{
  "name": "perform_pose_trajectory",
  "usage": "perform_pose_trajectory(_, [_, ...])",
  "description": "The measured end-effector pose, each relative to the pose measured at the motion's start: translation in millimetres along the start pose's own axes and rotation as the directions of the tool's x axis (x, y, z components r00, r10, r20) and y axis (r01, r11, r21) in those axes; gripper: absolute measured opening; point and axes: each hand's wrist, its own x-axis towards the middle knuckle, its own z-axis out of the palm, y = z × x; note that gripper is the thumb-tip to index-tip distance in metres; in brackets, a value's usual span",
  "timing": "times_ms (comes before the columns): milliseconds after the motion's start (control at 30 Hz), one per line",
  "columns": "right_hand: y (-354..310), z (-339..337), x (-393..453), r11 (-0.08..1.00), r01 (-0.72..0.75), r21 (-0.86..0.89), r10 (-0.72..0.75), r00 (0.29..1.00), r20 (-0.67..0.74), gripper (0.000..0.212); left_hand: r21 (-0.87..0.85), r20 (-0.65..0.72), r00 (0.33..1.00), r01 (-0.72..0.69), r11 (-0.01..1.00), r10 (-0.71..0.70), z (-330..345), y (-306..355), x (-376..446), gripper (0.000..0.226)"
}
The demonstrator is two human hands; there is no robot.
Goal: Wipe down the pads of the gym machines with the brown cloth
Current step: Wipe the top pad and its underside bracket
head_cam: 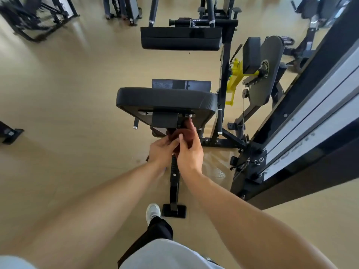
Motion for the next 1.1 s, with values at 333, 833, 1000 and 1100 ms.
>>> perform_pose_trajectory(333, [-15,-30,56,0.826,-0.491,0.277,0.523,0.851,-0.053,0.030,-0.174,-0.086,0.972,0.201,0.964,-0.219,31,1,30,0.014])
perform_pose_trajectory(833, [-5,3,111,0.582,-0.465,0.667,0.607,0.794,0.024,0.036,0.039,0.109,0.881,0.459,0.888,-0.460,-10,-42,94,0.030])
perform_pose_trajectory(1000, [-19,-9,95,0.535,-0.490,0.688,0.620,0.781,0.076,0.027,0.034,0.143,0.870,0.472,0.881,-0.472,6,-43,80,0.029])
perform_pose_trajectory(1100, [-21,-7,105,0.546,-0.524,0.653,0.647,0.759,0.067,0.031,0.039,0.183,0.846,0.502,0.864,-0.500,12,-47,79,0.030])
